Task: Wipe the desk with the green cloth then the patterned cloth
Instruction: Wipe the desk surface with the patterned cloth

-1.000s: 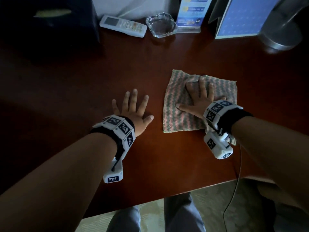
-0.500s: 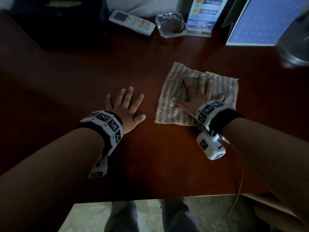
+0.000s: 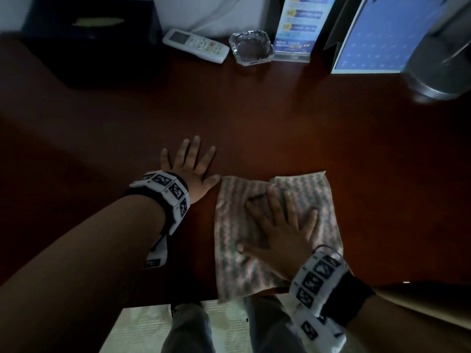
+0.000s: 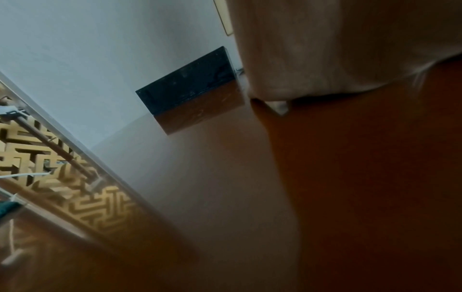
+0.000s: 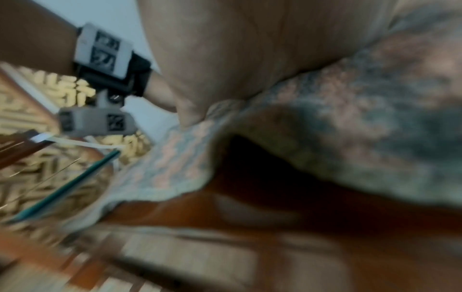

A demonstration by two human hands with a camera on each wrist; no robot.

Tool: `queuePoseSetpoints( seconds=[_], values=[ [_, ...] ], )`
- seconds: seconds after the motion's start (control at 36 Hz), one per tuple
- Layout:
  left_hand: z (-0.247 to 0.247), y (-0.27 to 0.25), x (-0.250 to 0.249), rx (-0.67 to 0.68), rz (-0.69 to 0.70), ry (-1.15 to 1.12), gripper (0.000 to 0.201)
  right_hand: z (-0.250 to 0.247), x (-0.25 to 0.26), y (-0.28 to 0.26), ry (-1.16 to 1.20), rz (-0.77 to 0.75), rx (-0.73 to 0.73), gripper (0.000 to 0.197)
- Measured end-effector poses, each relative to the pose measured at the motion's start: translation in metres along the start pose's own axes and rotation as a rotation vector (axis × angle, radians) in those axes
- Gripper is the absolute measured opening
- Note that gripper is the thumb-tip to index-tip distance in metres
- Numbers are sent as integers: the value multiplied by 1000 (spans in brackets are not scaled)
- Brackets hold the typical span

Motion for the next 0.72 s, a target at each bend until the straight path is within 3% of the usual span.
queuePoseSetpoints(
  seconds=[0.19,0.33,0.56,0.67,0.72],
  values=[
    [0,0,1,0,31,0,67,-17,-60,-7,147,286,-91,81],
    [1,3,2,-4,46,-1,66,-9,-40,-10,188,407,-137,83],
    [3,3,3,-82,74,-5,66,21,29,-20,132,231,-127,88],
    [0,2,3,-135,72,7,68,32,54,-24,66,90,-179,82],
    [-7,2,3,-148,68,3,68,34,56,-29,59,48,-133,81]
  ],
)
Point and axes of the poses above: each hand's wrist, its own y-axis towards the middle knuckle, its own z-axis out of the palm, x = y × z, the point moved 3 cm from there along y, towards the middle knuckle, and after that the axes turned 3 degrees about x, right-handed, at the moved point
